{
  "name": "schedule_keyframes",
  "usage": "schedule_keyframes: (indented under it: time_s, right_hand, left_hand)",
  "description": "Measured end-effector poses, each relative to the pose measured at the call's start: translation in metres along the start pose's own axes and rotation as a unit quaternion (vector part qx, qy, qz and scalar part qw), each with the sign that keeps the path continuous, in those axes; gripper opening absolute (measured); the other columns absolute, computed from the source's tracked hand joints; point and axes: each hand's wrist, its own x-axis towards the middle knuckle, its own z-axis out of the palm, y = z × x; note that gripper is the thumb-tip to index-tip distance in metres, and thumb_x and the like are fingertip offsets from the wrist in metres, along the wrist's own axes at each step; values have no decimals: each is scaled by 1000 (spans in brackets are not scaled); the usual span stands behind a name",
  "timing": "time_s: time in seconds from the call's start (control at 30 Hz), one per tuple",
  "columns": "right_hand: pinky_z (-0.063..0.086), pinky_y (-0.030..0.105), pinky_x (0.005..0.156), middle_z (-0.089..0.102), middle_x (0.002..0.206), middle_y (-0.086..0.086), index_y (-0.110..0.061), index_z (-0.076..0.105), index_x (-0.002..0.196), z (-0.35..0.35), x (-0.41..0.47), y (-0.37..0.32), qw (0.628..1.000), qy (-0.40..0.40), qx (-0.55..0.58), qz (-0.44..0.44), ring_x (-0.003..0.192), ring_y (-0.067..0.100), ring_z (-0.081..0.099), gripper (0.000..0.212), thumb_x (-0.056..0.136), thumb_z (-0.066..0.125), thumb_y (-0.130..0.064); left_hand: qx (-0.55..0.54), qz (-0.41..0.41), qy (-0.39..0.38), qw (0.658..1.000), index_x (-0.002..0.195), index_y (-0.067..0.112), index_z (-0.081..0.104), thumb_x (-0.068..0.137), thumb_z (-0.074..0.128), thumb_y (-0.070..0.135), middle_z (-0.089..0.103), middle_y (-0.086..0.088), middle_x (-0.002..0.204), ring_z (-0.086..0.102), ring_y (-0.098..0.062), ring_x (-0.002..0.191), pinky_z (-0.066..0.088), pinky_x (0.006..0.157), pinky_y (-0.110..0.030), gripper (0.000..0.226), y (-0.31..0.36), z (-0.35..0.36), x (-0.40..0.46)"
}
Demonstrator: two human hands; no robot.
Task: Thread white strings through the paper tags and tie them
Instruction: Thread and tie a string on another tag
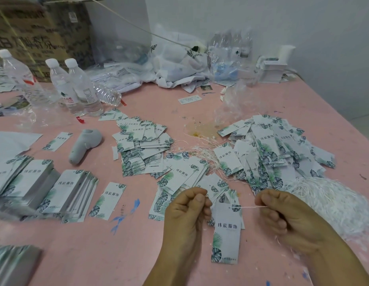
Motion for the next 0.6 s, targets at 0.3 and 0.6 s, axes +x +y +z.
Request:
schedule_keyframes:
  time_s: [0.3, 0.6]
  right_hand:
    - [20, 11, 27, 35, 39, -4, -4, 69, 68, 21, -4, -1, 987, -39, 153, -15, 36, 5, 13, 50, 36, 101, -25]
    - [42, 16, 38, 55, 62, 4, -7, 76, 84, 15, 0, -5, 973, -49, 214, -71, 45, 6, 47, 40, 48, 94, -7]
  left_hand:
    - [24, 22, -25, 999, 90, 7, 79, 54, 97, 28, 74, -18, 79, 70, -20, 66, 57, 63, -24, 46, -3, -1, 1]
    - [34, 17, -32, 999, 97, 11, 77, 56, 96, 30, 75, -20, 85, 72, -21, 70, 57, 64, -23, 49, -7, -2, 2]
